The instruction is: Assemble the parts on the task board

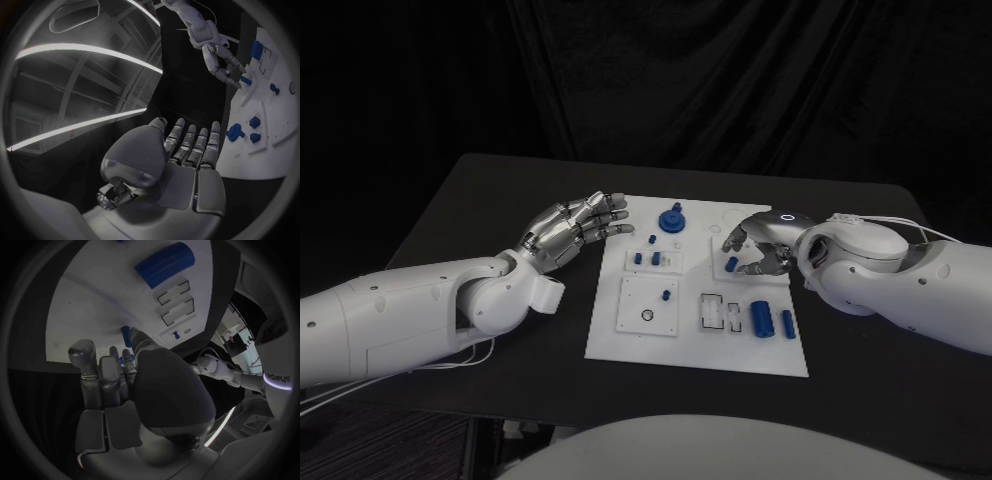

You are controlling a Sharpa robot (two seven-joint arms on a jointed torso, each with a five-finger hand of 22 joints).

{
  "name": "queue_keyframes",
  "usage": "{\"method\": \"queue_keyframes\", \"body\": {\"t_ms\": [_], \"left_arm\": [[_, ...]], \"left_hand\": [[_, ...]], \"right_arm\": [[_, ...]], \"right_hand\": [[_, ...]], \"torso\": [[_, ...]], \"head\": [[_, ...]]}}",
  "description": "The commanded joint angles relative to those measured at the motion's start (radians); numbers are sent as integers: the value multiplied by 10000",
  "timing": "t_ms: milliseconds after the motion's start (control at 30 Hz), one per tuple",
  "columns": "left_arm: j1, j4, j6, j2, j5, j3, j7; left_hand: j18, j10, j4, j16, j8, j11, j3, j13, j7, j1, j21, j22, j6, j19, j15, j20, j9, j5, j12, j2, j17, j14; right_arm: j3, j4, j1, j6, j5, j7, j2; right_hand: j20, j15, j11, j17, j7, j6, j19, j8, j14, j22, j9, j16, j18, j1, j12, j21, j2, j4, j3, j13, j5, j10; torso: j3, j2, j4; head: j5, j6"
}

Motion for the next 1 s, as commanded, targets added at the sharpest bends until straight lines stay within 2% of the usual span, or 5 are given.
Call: {"method": "queue_keyframes", "body": {"t_ms": [33,433,567,667,1000], "left_arm": [[-23,3,179,14,-8,8,125],[-25,-39,230,55,-9,8,0],[-25,-48,232,59,-9,8,-31],[-25,-56,229,62,-9,7,-43],[-28,-74,236,75,-9,7,-58]], "left_hand": [[-148,74,15,43,64,22,65,9,409,18,62,-16,85,73,18,-4,13,69,19,-6,6,69],[-147,77,18,35,63,28,73,9,412,18,61,-17,79,73,19,-4,12,69,24,-1,4,65],[-147,76,19,28,62,39,81,7,417,18,60,-18,78,72,17,-4,11,71,16,5,3,60],[-147,76,19,28,62,39,81,7,417,18,60,-18,78,72,17,-4,11,71,16,5,3,60],[-147,78,19,35,61,44,85,7,420,19,60,-18,74,72,17,-4,10,71,20,5,3,61]], "right_arm": [[8,-57,-71,-120,-220,72,54],[10,-268,-213,-130,-383,-29,285],[11,-303,-227,-145,-414,-41,325],[11,-319,-233,-202,-463,-46,356],[12,-347,-239,-150,-754,-193,422]], "right_hand": [[10,38,-16,21,5,147,12,53,-22,993,-12,0,-89,51,-32,-7,48,-86,9,-15,50,202],[-18,8,-45,5,33,508,-11,192,-26,981,-18,0,-75,130,-103,-71,180,-205,162,-41,246,427],[-36,-13,-66,29,42,806,1,305,-12,991,8,17,-80,163,-132,-35,259,-254,307,-41,393,593],[-66,-61,-116,98,71,1142,28,428,35,1005,56,64,-86,170,-116,29,312,-277,477,-31,479,890],[-166,-159,-236,92,149,1733,43,621,54,1011,191,63,-89,125,-280,92,223,-309,848,-46,550,1469]], "torso": [[-6,-5,9],[-8,-21,10],[-5,-24,-4],[-11,-24,8],[-8,-23,16]], "head": [[-9,1],[-21,1],[16,1],[19,1],[26,1]]}}
